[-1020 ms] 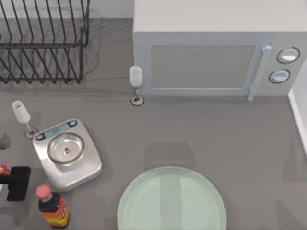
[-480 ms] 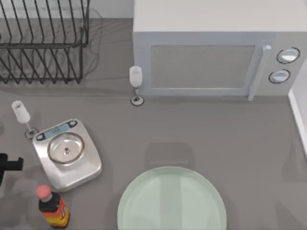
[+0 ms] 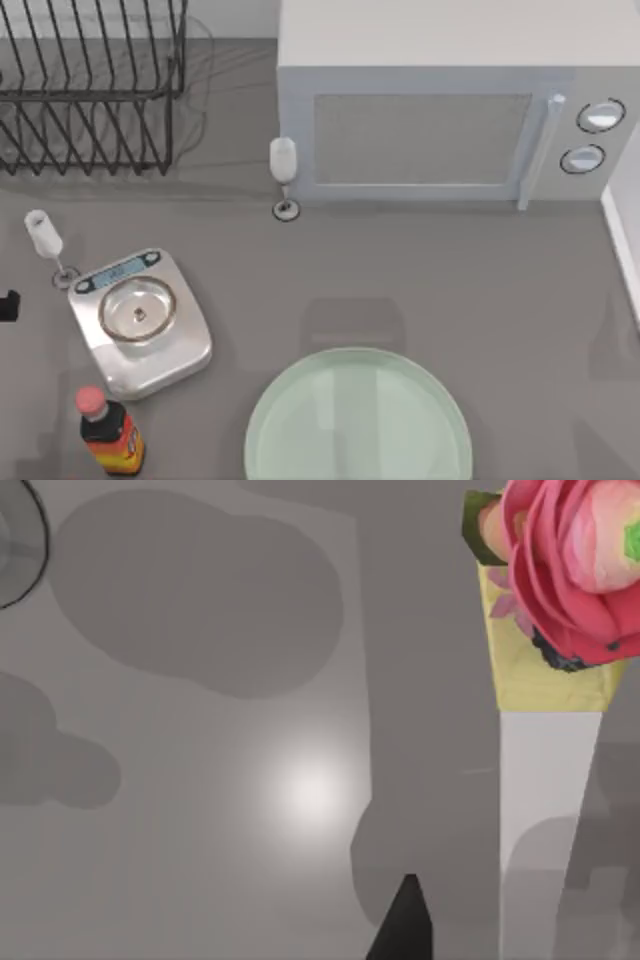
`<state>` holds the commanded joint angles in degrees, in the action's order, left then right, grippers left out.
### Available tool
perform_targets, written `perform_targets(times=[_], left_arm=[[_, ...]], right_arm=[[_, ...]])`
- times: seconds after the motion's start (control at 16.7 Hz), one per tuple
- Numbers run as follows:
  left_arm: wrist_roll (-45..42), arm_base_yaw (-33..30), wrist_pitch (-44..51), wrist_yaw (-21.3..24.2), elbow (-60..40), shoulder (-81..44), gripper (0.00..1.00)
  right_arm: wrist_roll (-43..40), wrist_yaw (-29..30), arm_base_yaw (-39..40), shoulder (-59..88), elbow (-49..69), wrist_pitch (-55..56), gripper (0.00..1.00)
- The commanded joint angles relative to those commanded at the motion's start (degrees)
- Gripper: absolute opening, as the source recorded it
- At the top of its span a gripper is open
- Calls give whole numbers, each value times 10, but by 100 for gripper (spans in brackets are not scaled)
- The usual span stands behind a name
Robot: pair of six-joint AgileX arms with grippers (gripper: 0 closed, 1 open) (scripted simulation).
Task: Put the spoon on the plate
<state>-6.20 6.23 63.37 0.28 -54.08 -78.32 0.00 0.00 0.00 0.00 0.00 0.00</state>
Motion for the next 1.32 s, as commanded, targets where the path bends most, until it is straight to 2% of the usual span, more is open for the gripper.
perform_targets(times=[0.3, 0.54, 0.72, 0.96, 1.14, 1.32], left_arm=[[-7, -6, -1, 3, -5, -7, 0], [-64, -88, 4, 35, -77, -50, 0], [-128, -208, -8, 54, -166, -103, 0], [-204, -426, -27, 57, -259, -191, 0], [-236, -557, -30, 42, -273, -253, 0], [-251, -635, -36, 18, -262, -293, 0]], right_arm=[[0, 0, 0, 0, 0, 0, 100], [0, 0, 0, 0, 0, 0, 100], [0, 0, 0, 0, 0, 0, 100], [0, 0, 0, 0, 0, 0, 100], [0, 0, 0, 0, 0, 0, 100], [0, 0, 0, 0, 0, 0, 100]])
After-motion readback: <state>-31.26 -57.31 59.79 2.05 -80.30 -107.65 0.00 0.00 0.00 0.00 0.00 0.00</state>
